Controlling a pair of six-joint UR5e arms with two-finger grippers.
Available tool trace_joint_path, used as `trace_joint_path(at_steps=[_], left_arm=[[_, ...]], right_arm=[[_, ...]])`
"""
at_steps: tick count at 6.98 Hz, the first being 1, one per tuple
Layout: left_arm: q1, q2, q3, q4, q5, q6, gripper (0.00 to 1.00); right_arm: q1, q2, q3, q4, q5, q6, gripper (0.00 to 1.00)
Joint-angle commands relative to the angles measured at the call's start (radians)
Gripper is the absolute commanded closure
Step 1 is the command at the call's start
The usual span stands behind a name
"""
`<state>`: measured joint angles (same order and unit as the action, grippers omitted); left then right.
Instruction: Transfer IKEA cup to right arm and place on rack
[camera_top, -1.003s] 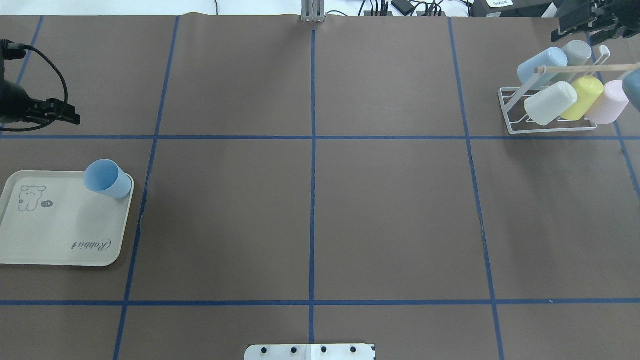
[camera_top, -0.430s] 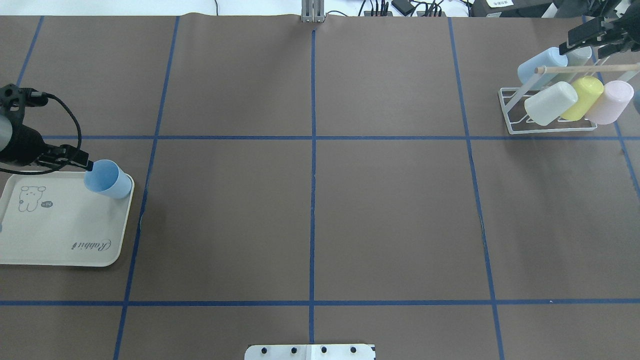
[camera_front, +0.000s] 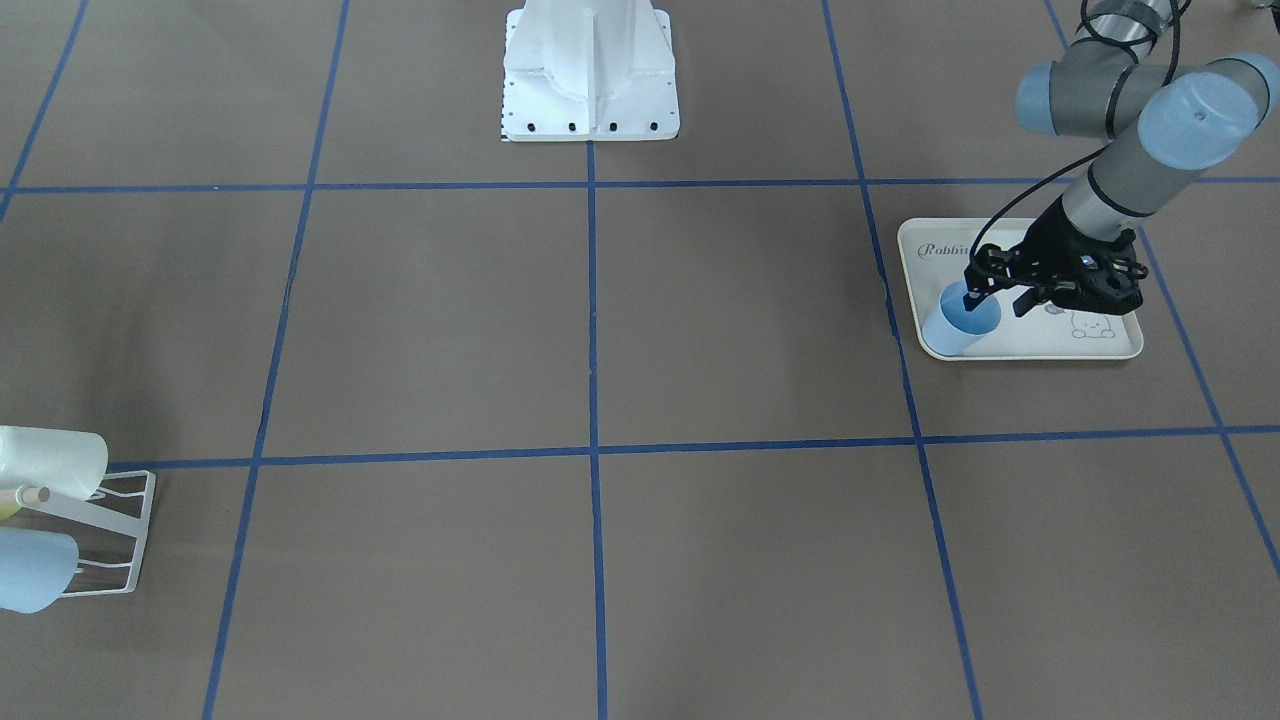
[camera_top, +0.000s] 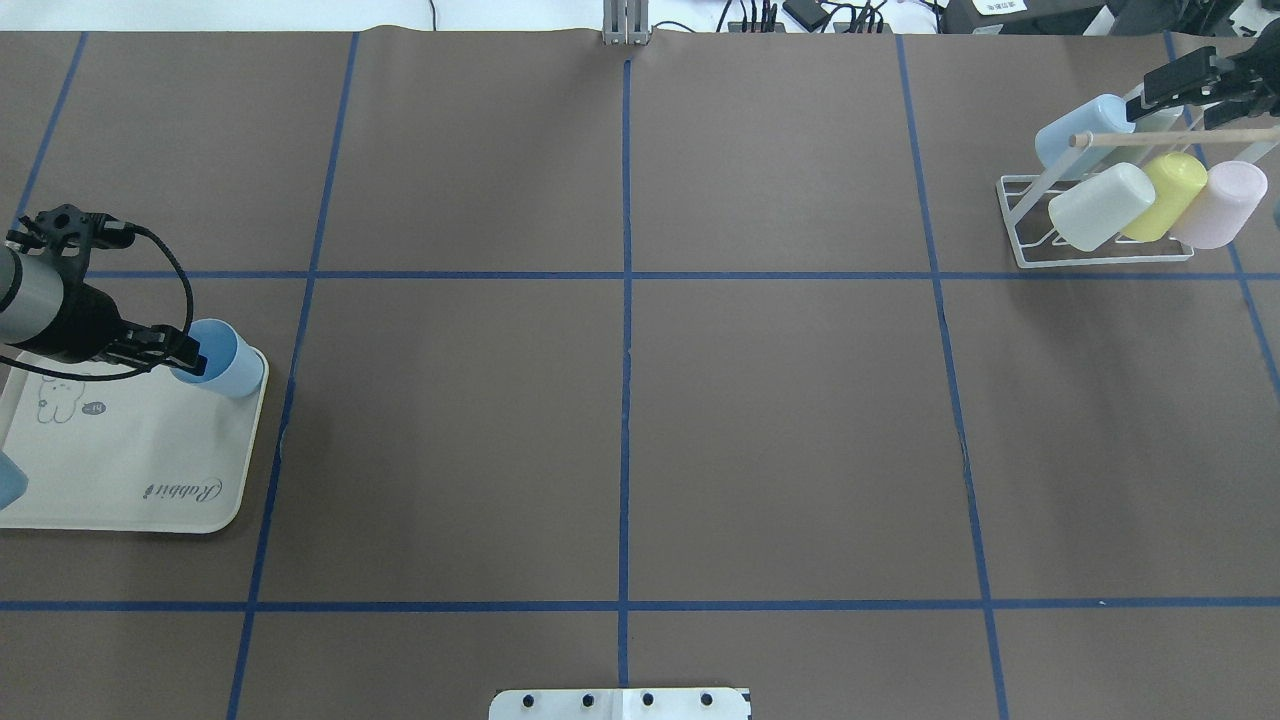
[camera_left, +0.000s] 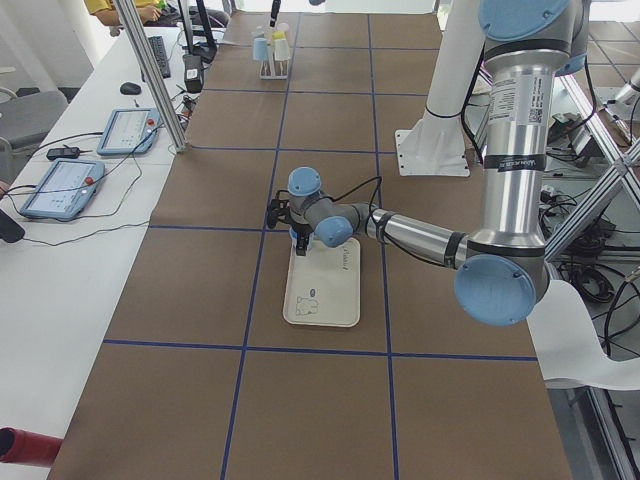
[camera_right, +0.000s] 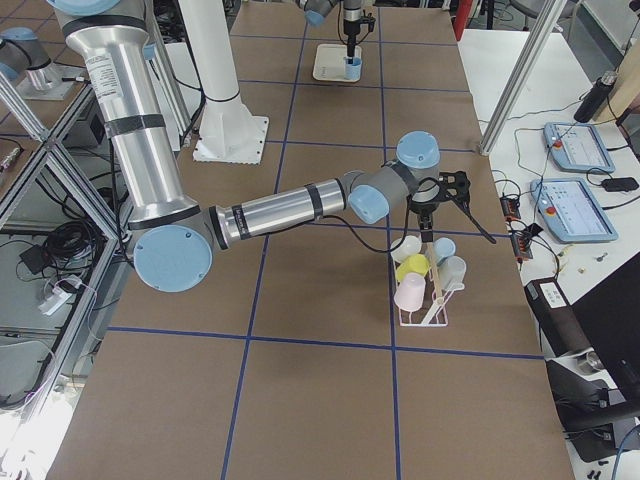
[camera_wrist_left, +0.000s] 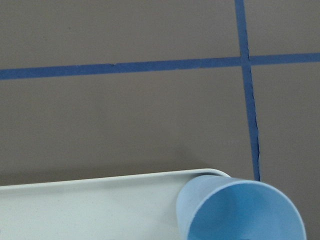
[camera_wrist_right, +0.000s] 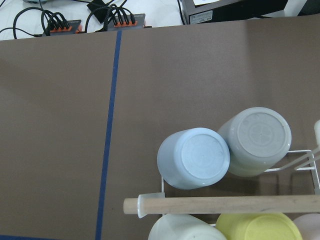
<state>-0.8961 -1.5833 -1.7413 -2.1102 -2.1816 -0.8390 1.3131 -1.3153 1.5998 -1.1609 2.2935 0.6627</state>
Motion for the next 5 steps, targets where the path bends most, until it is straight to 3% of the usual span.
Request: trace_joint_path(at_steps=[1, 2, 3, 4, 5], left_arm=[[0.011, 0.002, -0.006, 0.002, -0.006, 0.0, 1.0], [0.005, 0.006, -0.038, 0.012, -0.007, -0.002, 1.0], [-0.016, 0.088, -0.093, 0.034, 0.0, 0.008, 1.0], [-0.175, 0.114, -0.106, 0.041, 0.003, 0.027, 1.0], [-0.261, 0.141, -0.145, 0.058, -0.006, 0.123, 1.0]], right_arm=[[0.0, -0.01, 0.002, 0.001, 0.0, 0.0, 0.0], [0.0, -0.01, 0.002, 0.0, 0.001, 0.0, 0.0], [0.0, -0.01, 0.0, 0.0, 0.0, 0.0, 0.0], [0.0, -0.01, 0.0, 0.0, 0.001, 0.001, 0.0], [-0.002, -0.01, 0.002, 0.0, 0.004, 0.001, 0.0]])
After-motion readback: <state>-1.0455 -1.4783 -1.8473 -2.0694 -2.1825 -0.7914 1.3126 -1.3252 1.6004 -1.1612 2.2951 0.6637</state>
